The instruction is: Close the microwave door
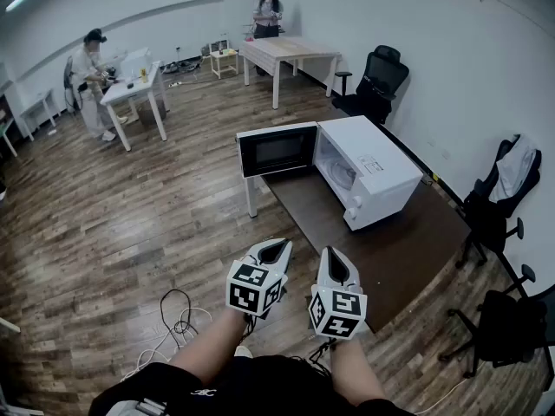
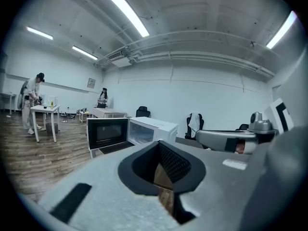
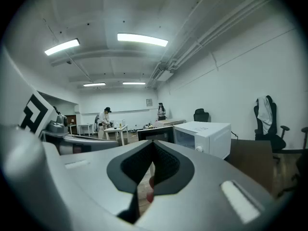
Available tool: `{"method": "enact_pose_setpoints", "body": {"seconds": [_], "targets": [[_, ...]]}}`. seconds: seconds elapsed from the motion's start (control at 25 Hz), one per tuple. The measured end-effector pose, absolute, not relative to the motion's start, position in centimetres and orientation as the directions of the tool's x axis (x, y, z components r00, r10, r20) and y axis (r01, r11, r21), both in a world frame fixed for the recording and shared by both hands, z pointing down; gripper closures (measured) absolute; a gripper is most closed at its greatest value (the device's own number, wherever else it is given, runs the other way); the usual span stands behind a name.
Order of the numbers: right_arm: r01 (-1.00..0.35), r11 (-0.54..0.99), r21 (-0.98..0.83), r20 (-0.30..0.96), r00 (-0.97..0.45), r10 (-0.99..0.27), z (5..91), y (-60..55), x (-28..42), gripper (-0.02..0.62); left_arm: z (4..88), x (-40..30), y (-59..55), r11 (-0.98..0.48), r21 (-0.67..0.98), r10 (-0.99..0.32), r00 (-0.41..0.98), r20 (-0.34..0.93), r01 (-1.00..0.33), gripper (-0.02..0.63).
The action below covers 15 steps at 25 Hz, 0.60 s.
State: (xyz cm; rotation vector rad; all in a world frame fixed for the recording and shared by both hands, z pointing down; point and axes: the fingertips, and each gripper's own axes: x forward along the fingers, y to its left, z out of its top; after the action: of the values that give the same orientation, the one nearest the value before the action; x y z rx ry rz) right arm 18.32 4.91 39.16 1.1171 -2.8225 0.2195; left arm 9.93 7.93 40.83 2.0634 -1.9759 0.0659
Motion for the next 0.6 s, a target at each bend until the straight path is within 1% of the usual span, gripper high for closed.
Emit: {"method": "enact_pose_setpoints", "body": {"seconds": [0.32,0.6], "targets": [[-0.660,0.746,-0.085,0.162,-0.748,-0.643,39.9,6.7,16.0,0.588,41.3,7.6,10.2,0.016,0.172,-0.974,0.023,0.227,-0.985,0.595],[-0.625,0.773,-0.111,0.163,-0.778,-0.606,40.0,8.7,13.0,0.586,41.8,5.3,12.2,0.036,0.167,-0.973,0.004,0.230,-0.985,0.595]]}}
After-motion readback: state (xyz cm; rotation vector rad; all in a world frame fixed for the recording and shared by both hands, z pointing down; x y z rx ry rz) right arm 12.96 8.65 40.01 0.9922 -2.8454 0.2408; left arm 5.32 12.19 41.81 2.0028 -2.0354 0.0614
